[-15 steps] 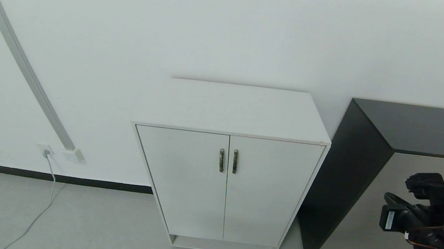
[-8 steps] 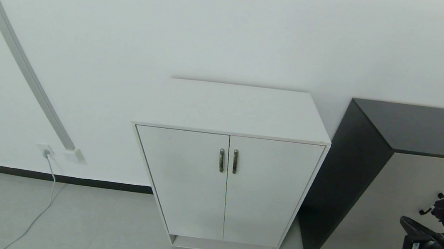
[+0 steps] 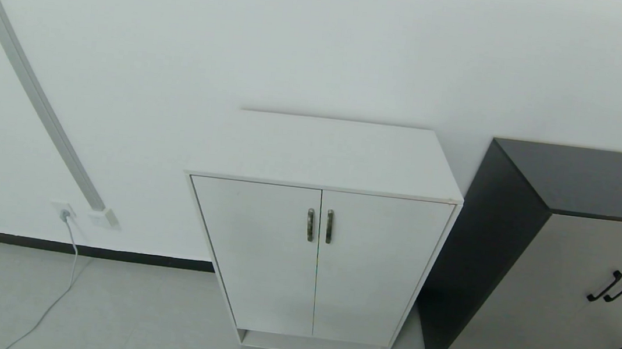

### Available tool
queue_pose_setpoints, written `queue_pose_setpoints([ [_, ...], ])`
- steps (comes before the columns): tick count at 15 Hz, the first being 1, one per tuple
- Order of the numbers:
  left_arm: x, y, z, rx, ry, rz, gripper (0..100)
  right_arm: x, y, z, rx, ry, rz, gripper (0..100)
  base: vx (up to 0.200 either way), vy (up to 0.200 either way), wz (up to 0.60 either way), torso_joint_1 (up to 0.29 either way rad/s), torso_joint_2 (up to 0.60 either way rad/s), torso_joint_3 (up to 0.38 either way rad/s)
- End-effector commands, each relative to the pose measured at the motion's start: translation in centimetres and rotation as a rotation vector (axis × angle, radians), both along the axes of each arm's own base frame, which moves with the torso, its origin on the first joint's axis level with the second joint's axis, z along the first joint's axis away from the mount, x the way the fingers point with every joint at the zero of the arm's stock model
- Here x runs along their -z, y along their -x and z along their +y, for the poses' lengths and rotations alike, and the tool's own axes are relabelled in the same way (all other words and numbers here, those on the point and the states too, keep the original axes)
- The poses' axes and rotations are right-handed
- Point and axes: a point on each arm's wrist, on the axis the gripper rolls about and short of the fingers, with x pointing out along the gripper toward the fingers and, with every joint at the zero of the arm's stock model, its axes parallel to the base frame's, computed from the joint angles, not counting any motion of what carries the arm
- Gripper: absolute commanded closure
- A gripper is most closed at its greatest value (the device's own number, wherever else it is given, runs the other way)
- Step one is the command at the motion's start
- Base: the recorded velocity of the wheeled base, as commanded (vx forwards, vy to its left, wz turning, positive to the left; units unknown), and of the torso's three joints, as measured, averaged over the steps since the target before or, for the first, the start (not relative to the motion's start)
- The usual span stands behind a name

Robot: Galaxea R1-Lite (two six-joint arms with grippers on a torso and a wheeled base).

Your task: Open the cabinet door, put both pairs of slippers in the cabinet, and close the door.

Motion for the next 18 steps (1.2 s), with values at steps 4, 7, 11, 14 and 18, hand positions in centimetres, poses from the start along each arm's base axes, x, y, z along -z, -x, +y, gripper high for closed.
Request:
queue_pose_setpoints([
  [4,0.0,0.0,0.0,0.000,0.000,0.000,100,0.4,4.3,-0.7,-0.019,-0.035,0.037,100,0.000,0.000,0.00,0.000,0.00,0.000],
  [7,0.0,0.0,0.0,0.000,0.000,0.000,100,0.9,4.9,-0.8,-0.012,-0.044,0.094,100,0.000,0.000,0.00,0.000,0.00,0.000],
  [11,0.0,0.0,0.0,0.000,0.000,0.000,100,1.1,5.6,-0.9,-0.009,-0.050,0.095,100,0.000,0.000,0.00,0.000,0.00,0.000],
  [14,0.0,0.0,0.0,0.000,0.000,0.000,100,1.6,7.1,-1.1,-0.029,-0.058,0.098,100,0.000,0.000,0.00,0.000,0.00,0.000],
  [18,0.0,0.0,0.0,0.000,0.000,0.002,100,1.2,8.1,-1.3,-0.026,-0.086,-0.048,100,0.000,0.000,0.00,0.000,0.00,0.000],
])
